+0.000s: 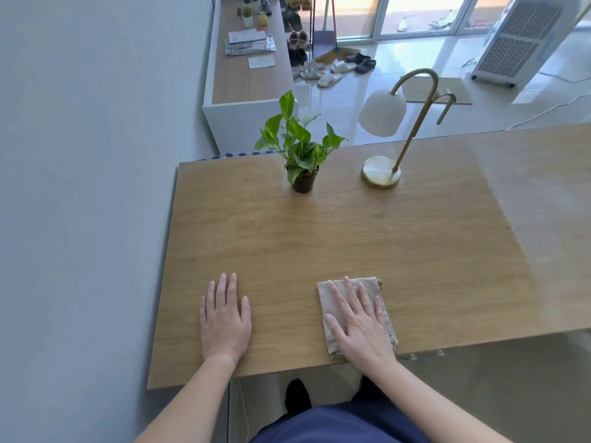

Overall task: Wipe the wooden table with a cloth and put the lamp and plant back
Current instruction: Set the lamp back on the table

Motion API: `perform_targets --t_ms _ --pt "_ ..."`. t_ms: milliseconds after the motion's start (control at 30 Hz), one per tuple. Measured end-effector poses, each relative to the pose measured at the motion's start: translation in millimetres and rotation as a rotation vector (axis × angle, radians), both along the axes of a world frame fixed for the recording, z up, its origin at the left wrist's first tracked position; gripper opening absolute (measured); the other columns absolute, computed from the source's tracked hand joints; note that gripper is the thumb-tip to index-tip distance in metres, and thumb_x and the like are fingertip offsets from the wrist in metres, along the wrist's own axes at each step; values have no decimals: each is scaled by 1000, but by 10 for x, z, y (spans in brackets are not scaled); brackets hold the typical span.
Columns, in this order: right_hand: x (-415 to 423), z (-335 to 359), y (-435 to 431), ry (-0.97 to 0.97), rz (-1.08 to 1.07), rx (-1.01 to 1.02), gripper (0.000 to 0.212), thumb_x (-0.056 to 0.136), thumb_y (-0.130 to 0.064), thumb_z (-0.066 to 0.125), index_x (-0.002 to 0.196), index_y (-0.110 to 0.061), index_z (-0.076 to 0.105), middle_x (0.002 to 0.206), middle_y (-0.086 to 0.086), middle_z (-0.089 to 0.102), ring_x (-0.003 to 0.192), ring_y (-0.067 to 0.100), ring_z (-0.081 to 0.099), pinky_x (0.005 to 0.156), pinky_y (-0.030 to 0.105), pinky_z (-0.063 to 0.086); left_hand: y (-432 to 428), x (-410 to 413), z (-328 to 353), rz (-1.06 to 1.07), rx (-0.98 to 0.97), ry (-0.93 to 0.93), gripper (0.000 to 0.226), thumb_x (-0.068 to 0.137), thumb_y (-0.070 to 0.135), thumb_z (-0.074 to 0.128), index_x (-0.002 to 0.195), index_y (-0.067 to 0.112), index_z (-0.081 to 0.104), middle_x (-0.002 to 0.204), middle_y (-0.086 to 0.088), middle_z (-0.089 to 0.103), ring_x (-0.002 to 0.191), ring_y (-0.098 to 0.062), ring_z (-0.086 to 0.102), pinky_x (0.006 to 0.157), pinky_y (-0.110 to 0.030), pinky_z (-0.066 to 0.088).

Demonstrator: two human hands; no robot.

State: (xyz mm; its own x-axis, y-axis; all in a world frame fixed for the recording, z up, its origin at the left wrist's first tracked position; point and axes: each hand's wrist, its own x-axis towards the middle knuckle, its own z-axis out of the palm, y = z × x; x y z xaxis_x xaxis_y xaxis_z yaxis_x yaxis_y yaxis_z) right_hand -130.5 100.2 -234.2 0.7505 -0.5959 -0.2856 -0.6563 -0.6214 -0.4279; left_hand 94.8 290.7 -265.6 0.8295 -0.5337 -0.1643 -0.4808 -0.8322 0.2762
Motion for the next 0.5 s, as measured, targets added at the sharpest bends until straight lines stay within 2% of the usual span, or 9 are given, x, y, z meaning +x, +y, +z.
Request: perform_targets --t_ms 133,167,233,267,333,400,500 --pt "-37 132 -93 -80 24 25 62 109 -63 29 162 -61 -4 171 -25 -19 158 2 -26 131 38 -14 -73 -9 79 84 -59 79 62 113 42 38 171 28 22 180 4 16 167 -18 4 135 -42 1" --pt "-60 183 -145 -106 26 30 60 110 -60 32 164 -58 7 172 -25 -11 160 0 -19 133 37 -8 -109 -20 111 113 -80 103 61 113 40 41 170 26 27 179 3 19 167 -19 6 134 -43 3" --pt "-88 289 -262 -184 -21 94 50 109 -52 44 159 -46 42 169 -23 29 159 -4 14 132 35 19 -161 -33 167 178 -130 149 55 112 36 46 165 23 40 176 0 29 166 -22 15 134 -46 11" --pt "-102 364 -341 -221 -62 150 42 109 -47 49 150 -40 57 155 -24 52 148 -7 36 125 33 35 -186 -39 197 209 -163 162 51 112 34 47 161 21 47 172 -2 37 163 -24 22 133 -48 19" --pt "-141 546 -528 -269 -151 256 28 107 -39 56 129 -37 73 117 -25 74 113 -8 64 98 28 55 -258 -55 271 242 -243 177 42 112 30 49 151 18 57 160 -3 52 153 -25 39 126 -48 34" --pt "-201 726 -755 -307 -196 308 21 106 -37 60 118 -36 77 95 -22 77 92 -3 70 80 24 58 -392 -93 366 250 -323 215 37 112 27 49 145 17 62 148 -2 61 141 -24 50 118 -45 42" --pt "-300 899 -1121 -355 -229 333 15 104 -32 65 107 -37 78 85 -27 75 86 -4 69 72 17 54 -718 -136 536 263 -401 309 34 112 26 48 142 21 64 139 -1 63 125 -20 57 104 -38 48"
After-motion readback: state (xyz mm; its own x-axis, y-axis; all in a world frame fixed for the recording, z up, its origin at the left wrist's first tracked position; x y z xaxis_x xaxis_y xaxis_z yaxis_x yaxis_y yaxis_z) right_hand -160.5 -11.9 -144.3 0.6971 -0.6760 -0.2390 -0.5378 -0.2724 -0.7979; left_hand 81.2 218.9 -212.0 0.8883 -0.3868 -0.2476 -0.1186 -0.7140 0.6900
